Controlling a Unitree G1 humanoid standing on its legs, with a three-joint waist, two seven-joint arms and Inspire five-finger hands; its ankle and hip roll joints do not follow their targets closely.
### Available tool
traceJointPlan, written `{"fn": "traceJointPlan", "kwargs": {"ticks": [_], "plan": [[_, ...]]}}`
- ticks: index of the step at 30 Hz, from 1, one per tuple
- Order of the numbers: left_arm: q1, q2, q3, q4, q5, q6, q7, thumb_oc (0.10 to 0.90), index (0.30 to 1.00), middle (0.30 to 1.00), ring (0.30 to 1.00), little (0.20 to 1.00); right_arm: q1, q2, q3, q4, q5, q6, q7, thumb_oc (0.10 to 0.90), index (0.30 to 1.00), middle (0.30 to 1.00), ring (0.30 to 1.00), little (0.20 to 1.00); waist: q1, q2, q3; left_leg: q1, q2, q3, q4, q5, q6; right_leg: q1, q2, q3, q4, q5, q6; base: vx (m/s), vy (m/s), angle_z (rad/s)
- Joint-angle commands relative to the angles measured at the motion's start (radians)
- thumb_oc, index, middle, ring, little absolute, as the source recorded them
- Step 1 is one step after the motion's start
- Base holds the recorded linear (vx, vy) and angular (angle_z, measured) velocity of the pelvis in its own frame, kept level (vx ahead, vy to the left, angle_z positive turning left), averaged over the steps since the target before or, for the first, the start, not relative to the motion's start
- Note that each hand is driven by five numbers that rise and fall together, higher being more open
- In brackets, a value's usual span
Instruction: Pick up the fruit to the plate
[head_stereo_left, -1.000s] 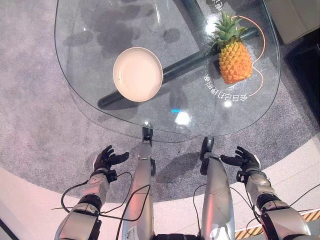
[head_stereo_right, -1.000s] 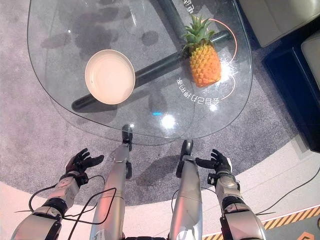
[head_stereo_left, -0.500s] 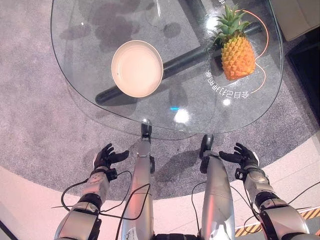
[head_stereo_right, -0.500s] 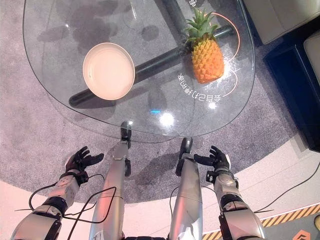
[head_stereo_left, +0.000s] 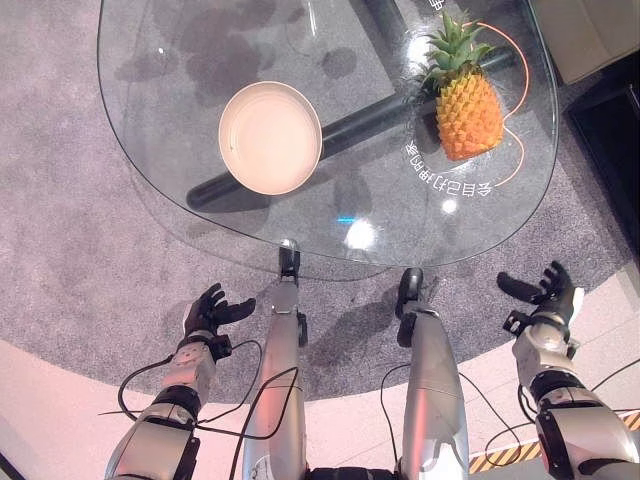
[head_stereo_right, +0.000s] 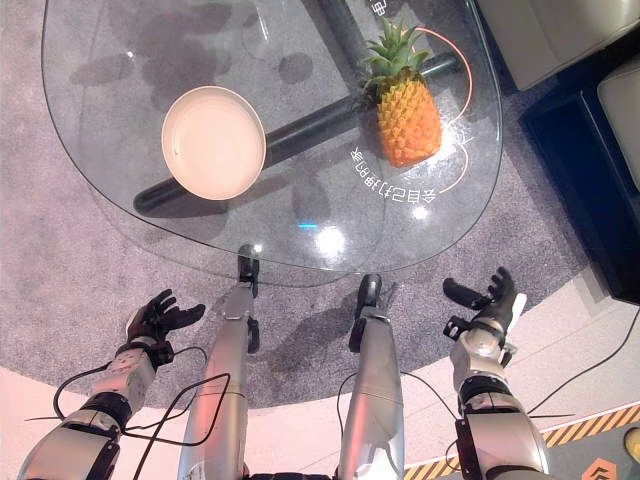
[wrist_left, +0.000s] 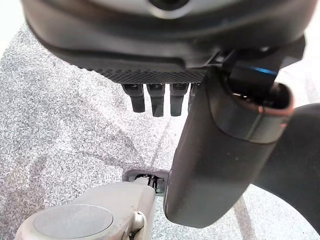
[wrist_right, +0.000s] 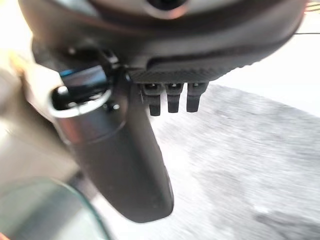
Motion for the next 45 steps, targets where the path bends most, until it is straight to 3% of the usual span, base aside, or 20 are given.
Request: {"fn": "traceJointPlan", "kwargs": {"ticks": [1,4,9,14,18,23,33,38,45], "plan": [[0.066,0.062,-0.02,0.01,0.007,-0.019,0.034,0.8,0.9,0.9,0.9,0.9,0.024,-0.103,-0.07,-0.084,0.057,-0.104,-0.109,0.8,0.9,0.9,0.9,0.9,0.023,-0.02,-0.017,-0.01,0.012,0.02,0.219,-0.197,0.043,0.013,-0.012,0.018,-0.129,0.16,0.008,0.0,0.0,0.0],[0.071,0.065,-0.028,-0.002,-0.001,-0.017,0.039,0.8,0.9,0.9,0.9,0.9,0.005,-0.115,-0.065,-0.167,0.05,-0.128,-0.173,0.8,0.9,0.9,0.9,0.9,0.021,-0.022,-0.017,-0.006,0.011,0.021,0.213,-0.195,0.044,0.016,-0.012,0.016,-0.136,0.162,0.008,0.0,0.0,0.0],[0.079,0.064,-0.038,-0.021,-0.014,-0.013,0.05,0.8,0.9,0.9,0.9,0.9,-0.026,-0.137,-0.063,-0.329,-0.022,-0.182,-0.376,0.8,0.9,0.9,0.9,0.9,0.014,-0.022,-0.017,0.005,0.008,0.023,0.2,-0.195,0.045,0.025,-0.009,0.016,-0.149,0.162,0.006,-0.01,0.017,0.01],[0.076,0.066,-0.036,-0.013,-0.028,-0.012,0.041,0.8,0.9,0.9,0.9,0.9,-0.046,-0.144,-0.058,-0.454,-0.108,-0.226,-0.455,0.8,0.9,0.9,0.9,0.9,0.007,-0.021,-0.017,0.013,0.005,0.028,0.192,-0.193,0.049,0.028,-0.007,0.021,-0.154,0.161,0.006,-0.01,0.044,0.0],[0.072,0.059,-0.03,-0.008,-0.027,-0.013,0.038,0.8,0.9,0.9,0.9,0.9,-0.052,-0.14,-0.051,-0.576,-0.182,-0.221,-0.478,0.8,0.9,0.9,0.9,0.9,0.001,-0.022,-0.017,0.017,0.004,0.033,0.186,-0.19,0.051,0.031,-0.006,0.023,-0.16,0.161,0.006,0.0,0.028,-0.01],[0.078,0.039,-0.026,-0.014,-0.022,-0.018,0.045,0.8,0.9,0.9,0.9,0.9,-0.056,-0.12,-0.014,-0.777,-0.311,-0.167,-0.499,0.8,0.9,0.9,0.9,0.9,-0.007,-0.019,-0.017,0.02,0.003,0.04,0.175,-0.186,0.054,0.027,-0.003,0.029,-0.163,0.159,0.004,0.0,0.016,0.0],[0.098,0.012,-0.012,-0.021,-0.003,-0.024,0.044,0.8,0.9,0.9,0.9,0.9,-0.055,-0.071,0.044,-0.968,-0.382,-0.109,-0.359,0.8,0.9,0.9,0.9,0.9,-0.011,-0.009,-0.017,0.028,-0.003,0.05,0.172,-0.18,0.056,0.026,-0.007,0.038,-0.158,0.155,0.001,0.0,0.012,0.0],[0.116,-0.017,-0.012,-0.03,0.016,-0.039,0.051,0.8,0.9,0.9,0.9,0.9,-0.055,-0.034,0.1,-1.056,-0.43,-0.041,-0.233,0.8,0.9,0.9,0.9,0.9,-0.009,-0.004,-0.017,0.035,-0.007,0.057,0.168,-0.177,0.055,0.03,-0.011,0.038,-0.158,0.153,-0.002,0.0,0.0,0.0],[0.126,-0.035,-0.017,-0.031,0.029,-0.044,0.054,0.8,0.9,0.9,0.9,0.9,-0.063,-0.014,0.142,-1.099,-0.442,-0.005,-0.177,0.8,0.9,0.9,0.9,0.9,-0.006,-0.001,-0.017,0.042,-0.007,0.062,0.166,-0.175,0.054,0.034,-0.016,0.033,-0.155,0.15,-0.005,0.0,0.003,-0.01]]}}
